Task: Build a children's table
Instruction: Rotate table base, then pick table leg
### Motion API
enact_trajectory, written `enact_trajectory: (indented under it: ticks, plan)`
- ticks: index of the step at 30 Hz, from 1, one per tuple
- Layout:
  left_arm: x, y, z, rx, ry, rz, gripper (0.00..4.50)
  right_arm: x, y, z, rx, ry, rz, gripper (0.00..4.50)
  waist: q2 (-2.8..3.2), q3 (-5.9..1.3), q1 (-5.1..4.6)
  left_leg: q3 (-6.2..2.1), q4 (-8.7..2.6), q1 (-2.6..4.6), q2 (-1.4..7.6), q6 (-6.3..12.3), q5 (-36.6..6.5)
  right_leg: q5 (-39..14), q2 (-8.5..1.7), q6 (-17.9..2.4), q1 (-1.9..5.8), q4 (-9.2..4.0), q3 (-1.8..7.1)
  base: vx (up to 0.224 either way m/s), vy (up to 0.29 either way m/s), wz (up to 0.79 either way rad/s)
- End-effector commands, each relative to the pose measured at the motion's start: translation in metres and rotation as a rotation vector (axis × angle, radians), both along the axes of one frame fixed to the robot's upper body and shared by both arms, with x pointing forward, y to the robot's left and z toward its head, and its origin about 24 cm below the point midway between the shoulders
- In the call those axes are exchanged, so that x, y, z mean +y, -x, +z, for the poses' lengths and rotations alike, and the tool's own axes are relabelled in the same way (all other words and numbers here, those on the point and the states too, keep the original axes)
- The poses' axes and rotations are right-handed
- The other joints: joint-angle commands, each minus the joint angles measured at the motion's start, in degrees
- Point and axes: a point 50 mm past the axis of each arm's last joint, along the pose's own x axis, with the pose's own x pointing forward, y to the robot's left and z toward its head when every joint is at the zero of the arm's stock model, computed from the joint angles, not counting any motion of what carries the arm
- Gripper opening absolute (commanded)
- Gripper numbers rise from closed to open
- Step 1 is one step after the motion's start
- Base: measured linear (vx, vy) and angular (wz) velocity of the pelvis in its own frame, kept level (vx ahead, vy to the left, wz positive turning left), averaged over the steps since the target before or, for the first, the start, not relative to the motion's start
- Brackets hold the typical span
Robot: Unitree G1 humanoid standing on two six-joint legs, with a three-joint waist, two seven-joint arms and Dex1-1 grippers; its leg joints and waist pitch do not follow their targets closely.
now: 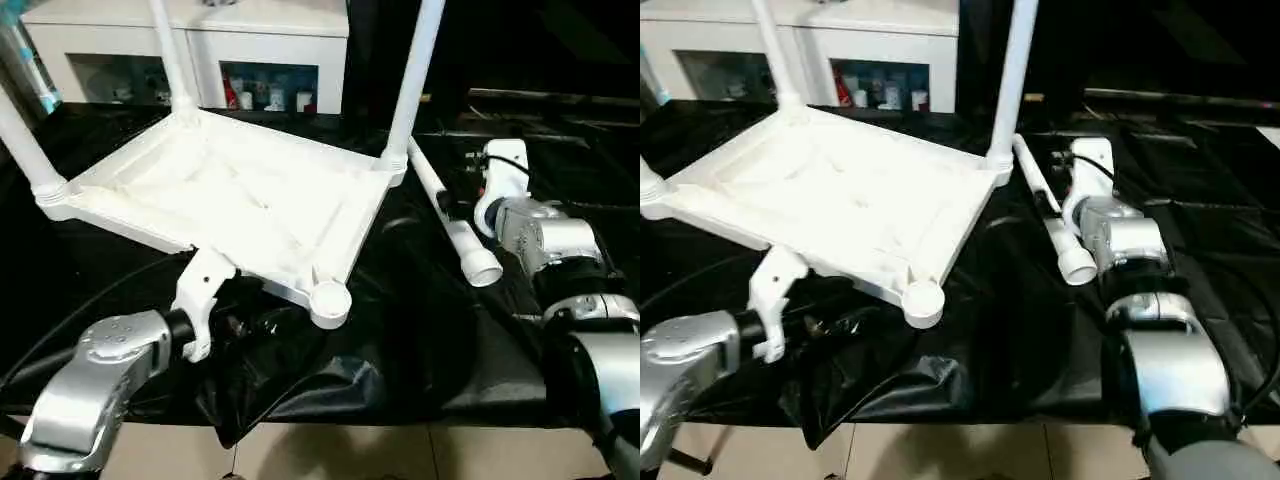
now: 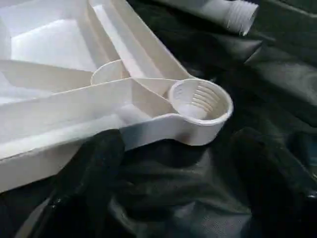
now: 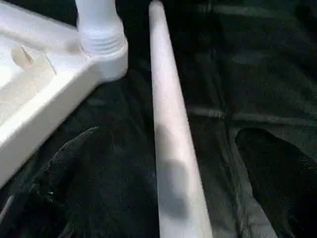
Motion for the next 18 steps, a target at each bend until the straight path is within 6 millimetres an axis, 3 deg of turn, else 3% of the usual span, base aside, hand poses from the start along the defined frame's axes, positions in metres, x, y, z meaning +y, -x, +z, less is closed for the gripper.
enact_trajectory:
  ticks: [1,5,6,12,15,18]
  plan:
    - [-0.001,0.005,0.005,0.0,0.0,-0.02,4.18,-0.005,-0.002,0.004,0.009,0.023,-0.024,4.5,-0.39,-3.77,0.12,0.26,-3.49,0.24,0.47,0.71,-10.6,-11.3,-1.87,-11.0,3.03,-3.33,2.02,0.0,0.0,0.0]
    - [0.0,0.015,0.008,0.028,-0.01,-0.043,4.45,-0.005,-0.003,0.004,0.063,0.036,-0.002,4.5,0.01,-3.48,0.06,0.27,-3.43,0.26,0.46,0.44,-11.7,-11.0,-1.73,-11.8,2.83,-3.21,2.01,0.0,0.0,0.0]
    - [0.001,0.019,0.009,0.041,-0.021,-0.051,4.45,-0.004,-0.003,0.003,0.097,0.042,0.011,4.5,0.16,-2.9,0.03,0.24,-3.61,0.19,0.42,0.43,-13.1,-12.5,-1.67,-11.6,2.56,-3.45,1.99,0.0,0.0,0.0]
    - [0.004,0.022,0.015,0.054,-0.046,-0.068,4.45,-0.004,-0.001,-0.001,0.154,0.036,0.017,4.5,0.51,-2.05,0.06,0.01,-3.88,0.38,0.31,-0.4,-17.3,-17.0,-1.62,-10.4,2.26,-3.96,1.98,0.0,0.0,0.0]
    - [0.006,0.024,0.018,0.064,-0.062,-0.079,4.45,-0.003,0.003,-0.007,0.21,0.017,0.035,4.5,0.61,-1.71,0.11,-0.12,-3.94,0.4,0.34,-0.5,-17.0,-16.0,-1.61,-11.1,2.24,-3.79,2.0,0.0,0.0,0.0]
    - [0.007,0.027,0.021,0.078,-0.08,-0.092,4.45,-0.007,0.007,-0.014,0.256,0.036,0.032,4.5,0.68,-1.22,0.35,-0.14,-3.92,0.05,0.36,0.19,-13.8,-12.1,-1.75,-13.1,2.47,-3.38,2.07,0.0,0.0,0.0]
